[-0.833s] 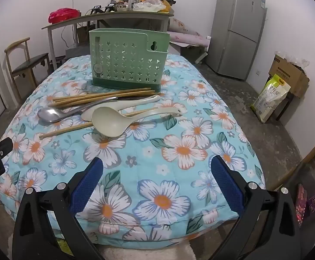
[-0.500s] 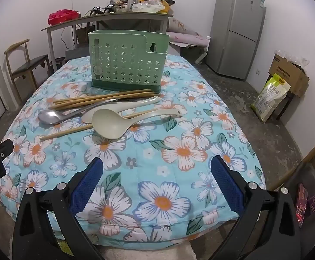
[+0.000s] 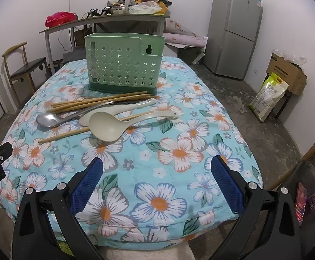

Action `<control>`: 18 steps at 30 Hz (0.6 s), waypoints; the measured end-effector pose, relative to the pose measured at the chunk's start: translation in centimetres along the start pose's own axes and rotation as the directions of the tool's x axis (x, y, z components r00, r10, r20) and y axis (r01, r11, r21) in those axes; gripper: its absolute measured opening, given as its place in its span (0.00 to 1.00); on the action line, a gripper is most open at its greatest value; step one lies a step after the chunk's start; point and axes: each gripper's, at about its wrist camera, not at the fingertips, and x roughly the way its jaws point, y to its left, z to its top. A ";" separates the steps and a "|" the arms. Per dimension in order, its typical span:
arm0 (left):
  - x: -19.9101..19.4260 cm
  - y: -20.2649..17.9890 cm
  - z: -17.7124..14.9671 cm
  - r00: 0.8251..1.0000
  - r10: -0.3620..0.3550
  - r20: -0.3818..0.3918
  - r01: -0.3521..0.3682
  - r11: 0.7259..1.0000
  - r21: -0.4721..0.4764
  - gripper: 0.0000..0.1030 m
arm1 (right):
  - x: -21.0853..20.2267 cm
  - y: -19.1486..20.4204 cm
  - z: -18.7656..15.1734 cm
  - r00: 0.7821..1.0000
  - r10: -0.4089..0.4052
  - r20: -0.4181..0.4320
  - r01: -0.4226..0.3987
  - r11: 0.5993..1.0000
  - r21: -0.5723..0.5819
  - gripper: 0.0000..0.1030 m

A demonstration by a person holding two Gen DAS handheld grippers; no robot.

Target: Organize utensils

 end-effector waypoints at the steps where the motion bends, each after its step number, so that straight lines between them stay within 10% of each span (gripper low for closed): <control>1: 0.0 0.0 0.0 1.000 0.001 0.000 -0.001 1.000 0.000 0.91 | 0.0 0.0 0.0 1.000 -0.002 0.001 0.002 1.000 0.001 0.94; 18: 0.0 0.0 0.0 1.000 0.002 0.003 -0.002 1.000 0.002 0.91 | -0.1 0.0 0.0 1.000 -0.004 0.003 0.004 1.000 0.001 0.94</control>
